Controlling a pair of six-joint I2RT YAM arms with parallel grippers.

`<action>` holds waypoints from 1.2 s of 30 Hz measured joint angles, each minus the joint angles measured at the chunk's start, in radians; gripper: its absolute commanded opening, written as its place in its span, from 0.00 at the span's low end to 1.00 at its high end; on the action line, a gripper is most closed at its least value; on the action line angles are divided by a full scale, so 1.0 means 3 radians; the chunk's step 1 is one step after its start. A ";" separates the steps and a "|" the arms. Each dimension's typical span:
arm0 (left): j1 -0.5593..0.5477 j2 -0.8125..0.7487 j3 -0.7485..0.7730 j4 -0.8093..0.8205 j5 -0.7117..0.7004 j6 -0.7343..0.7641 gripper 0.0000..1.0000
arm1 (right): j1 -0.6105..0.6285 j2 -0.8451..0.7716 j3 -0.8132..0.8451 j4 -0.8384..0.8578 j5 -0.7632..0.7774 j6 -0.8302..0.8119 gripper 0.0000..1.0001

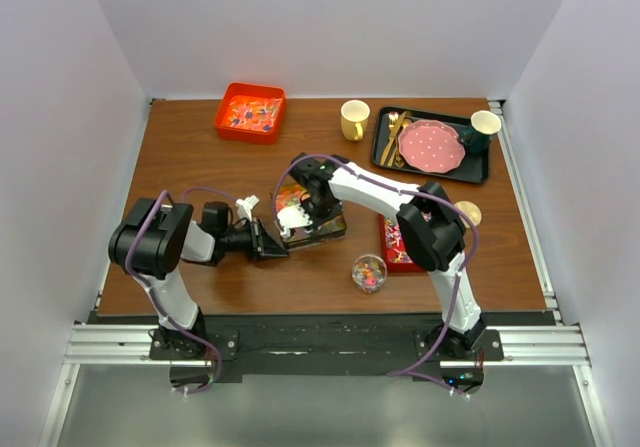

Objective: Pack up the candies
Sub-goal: Scoop the fake candies from the storage box, then place the fake candies in the packing bottle.

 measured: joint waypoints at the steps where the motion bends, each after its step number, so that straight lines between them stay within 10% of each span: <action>1: 0.0024 -0.0045 0.0038 -0.0126 -0.0003 0.0071 0.00 | -0.0050 -0.0010 -0.0022 0.0019 -0.0104 0.0014 0.00; 19: 0.0379 -0.0704 0.0523 -0.1874 0.0038 0.1105 0.18 | -0.0465 -0.0322 -0.0469 0.0268 -0.1005 0.0228 0.00; 36: 0.0706 -0.0936 0.0636 -0.2007 0.0114 0.1369 0.30 | -0.0922 -0.0849 -0.0978 0.0832 -0.1526 0.1062 0.00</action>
